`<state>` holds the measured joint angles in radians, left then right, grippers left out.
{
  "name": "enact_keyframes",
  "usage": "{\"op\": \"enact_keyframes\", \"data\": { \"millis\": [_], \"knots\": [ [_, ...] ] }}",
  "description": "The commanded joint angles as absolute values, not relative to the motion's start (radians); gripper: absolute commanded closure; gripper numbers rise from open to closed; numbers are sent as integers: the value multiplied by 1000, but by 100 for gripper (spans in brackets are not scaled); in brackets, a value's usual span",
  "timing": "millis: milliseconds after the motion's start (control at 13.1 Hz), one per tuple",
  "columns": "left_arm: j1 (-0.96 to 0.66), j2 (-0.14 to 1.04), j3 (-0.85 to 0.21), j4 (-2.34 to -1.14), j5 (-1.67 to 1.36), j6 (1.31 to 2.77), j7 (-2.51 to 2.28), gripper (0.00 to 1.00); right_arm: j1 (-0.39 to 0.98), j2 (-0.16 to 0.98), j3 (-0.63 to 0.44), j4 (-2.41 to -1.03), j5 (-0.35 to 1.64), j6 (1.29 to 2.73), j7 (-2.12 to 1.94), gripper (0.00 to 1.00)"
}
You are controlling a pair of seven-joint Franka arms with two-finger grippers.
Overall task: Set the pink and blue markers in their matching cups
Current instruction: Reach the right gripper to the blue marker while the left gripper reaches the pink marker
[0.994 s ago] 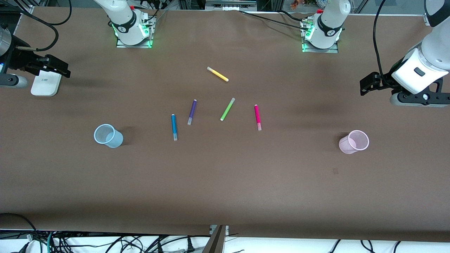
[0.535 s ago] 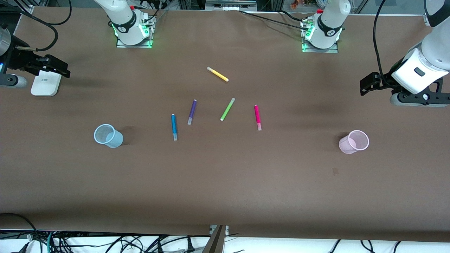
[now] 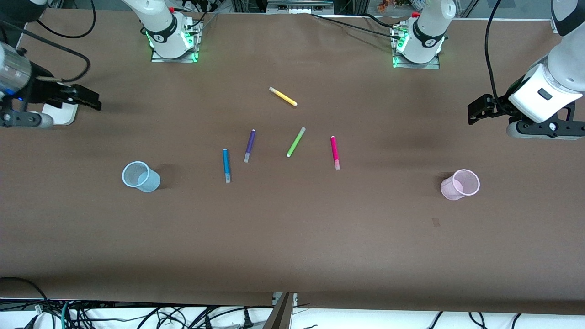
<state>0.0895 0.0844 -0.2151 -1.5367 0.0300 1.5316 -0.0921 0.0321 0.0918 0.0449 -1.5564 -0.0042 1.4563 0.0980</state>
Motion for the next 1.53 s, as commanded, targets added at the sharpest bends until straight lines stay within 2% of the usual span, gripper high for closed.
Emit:
{"op": "enact_keyframes", "data": {
  "millis": [0,382,765,1147,1453],
  "knots": [
    [60,106,-254,-1528,6,1522,-109,0,64,187,52,-1532,-2,1500,107,0],
    [31,228,-435,-1526,15,1595,-440,0,143,356,52,-1532,23,1601,106,0],
    [-79,400,-437,-1554,21,1767,-630,0,273,481,51,-1542,12,1761,127,0],
    [-190,543,-439,-1575,173,1883,-756,0,311,590,51,-1546,15,1887,133,0],
    [-210,586,-436,-1696,193,2090,-761,0,336,626,52,-1592,26,2006,135,0]
  ]
}}
